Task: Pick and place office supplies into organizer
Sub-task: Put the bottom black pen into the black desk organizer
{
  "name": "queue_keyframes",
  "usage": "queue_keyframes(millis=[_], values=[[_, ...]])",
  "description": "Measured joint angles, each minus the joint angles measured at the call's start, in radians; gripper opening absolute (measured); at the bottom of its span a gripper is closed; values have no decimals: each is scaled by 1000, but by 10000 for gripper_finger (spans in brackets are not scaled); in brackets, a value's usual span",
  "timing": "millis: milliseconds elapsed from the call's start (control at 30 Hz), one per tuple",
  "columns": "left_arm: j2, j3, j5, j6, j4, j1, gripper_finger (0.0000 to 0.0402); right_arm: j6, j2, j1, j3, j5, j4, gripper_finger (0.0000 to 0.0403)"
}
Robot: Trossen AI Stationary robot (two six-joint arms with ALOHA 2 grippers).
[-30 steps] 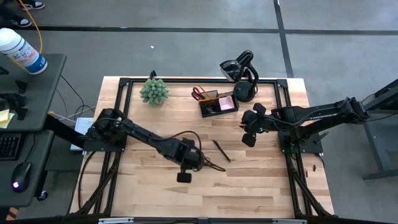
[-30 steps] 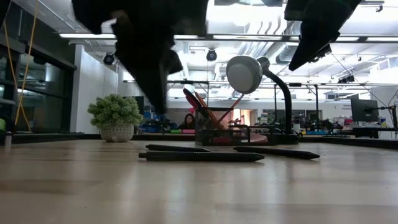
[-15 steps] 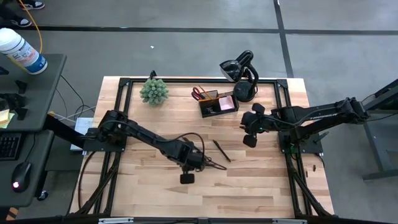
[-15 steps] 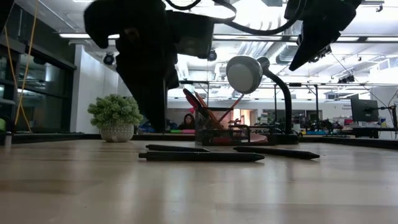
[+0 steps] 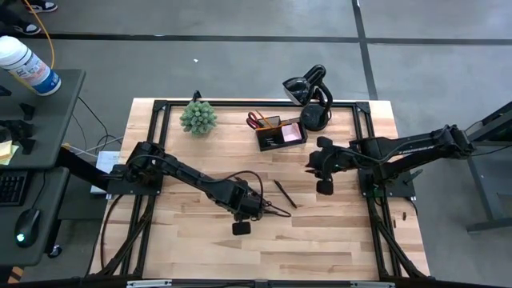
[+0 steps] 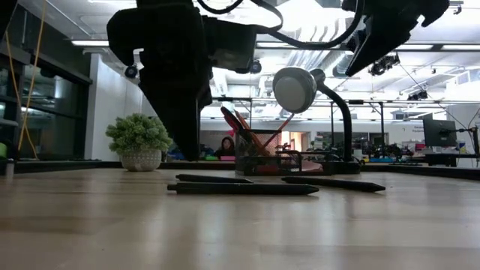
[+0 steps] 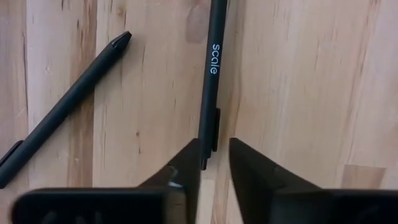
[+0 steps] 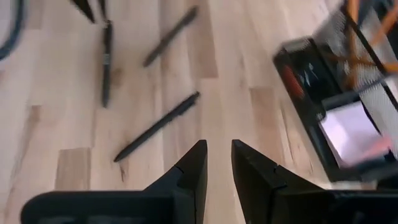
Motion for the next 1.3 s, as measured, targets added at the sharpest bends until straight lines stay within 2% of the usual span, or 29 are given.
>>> queue_keyframes(millis=[167, 267, 367, 567, 733, 833, 967, 1300], values=[[0, 0, 1, 0, -1, 0, 127, -133, 0, 33, 0, -105, 102, 67], [0, 0, 0, 0, -4, 0, 150, -174, 0, 47, 0, -112, 177, 67], [0, 0, -8, 1, -8, 0, 162, -218, 0, 35, 0, -133, 240, 67], [0, 0, -26, 11, -6, 0, 165, -242, 2, -38, 0, -340, 236, 67], [0, 0, -42, 28, 4, 0, 166, -324, 43, -59, 0, -349, 149, 67], [0, 0, -64, 29, 8, 0, 166, -345, 80, -59, 0, -389, 133, 67], [0, 0, -66, 29, 11, 0, 166, -346, 126, -45, 0, -423, 169, 67], [-1, 0, -6, 29, 59, 0, 166, -275, 148, -36, 0, -369, 289, 67]])
